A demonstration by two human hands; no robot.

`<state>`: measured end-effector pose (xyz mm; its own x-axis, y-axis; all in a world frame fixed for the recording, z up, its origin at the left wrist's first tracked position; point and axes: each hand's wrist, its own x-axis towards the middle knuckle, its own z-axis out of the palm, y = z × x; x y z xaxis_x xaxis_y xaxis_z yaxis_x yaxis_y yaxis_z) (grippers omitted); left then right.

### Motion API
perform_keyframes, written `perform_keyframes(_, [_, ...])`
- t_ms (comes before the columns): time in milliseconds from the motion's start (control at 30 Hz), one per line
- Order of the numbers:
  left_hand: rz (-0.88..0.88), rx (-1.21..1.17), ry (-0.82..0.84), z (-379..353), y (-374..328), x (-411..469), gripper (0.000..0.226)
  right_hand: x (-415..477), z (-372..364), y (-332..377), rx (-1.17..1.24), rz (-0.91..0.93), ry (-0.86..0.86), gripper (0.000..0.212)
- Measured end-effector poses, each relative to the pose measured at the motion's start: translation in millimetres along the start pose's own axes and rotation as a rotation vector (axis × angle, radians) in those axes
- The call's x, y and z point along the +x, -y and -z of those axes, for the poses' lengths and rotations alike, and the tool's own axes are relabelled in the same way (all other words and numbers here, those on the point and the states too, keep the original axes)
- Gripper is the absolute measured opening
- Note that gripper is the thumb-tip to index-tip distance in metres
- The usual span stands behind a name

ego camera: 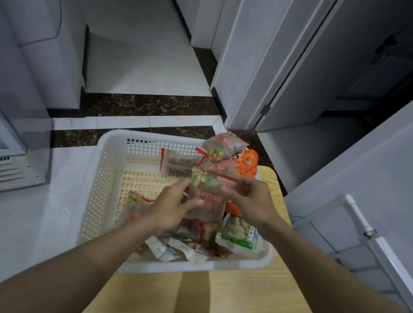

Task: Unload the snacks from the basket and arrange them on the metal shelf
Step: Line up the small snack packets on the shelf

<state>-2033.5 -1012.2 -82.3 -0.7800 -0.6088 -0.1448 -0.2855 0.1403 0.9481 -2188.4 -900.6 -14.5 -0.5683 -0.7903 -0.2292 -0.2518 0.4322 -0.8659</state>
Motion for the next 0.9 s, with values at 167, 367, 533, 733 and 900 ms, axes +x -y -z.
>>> perform_keyframes(167, [-0.094,-0.177,-0.097,4.8,-33.1,11.1,0.009,-3.0,3.3,15.8,0.219,0.004,0.193,0.042])
perform_keyframes(367, [0.02,-0.095,-0.185,-10.4,-39.9,26.3,0.027,1.1,17.6,16.1,0.357,-0.06,0.022,0.028])
perform_keyframes(533, [0.157,0.013,-0.131,-28.0,-22.7,36.9,0.045,5.6,37.0,5.9,0.396,-0.137,-0.017,0.022])
perform_keyframes(733, [0.198,-0.037,-0.149,-46.9,-16.0,54.5,0.045,13.3,46.7,1.7,0.412,-0.14,-0.016,0.023])
perform_keyframes(900, [0.227,-0.145,-0.163,-51.8,0.9,58.0,0.05,18.2,52.7,1.1,0.406,-0.126,-0.02,0.022])
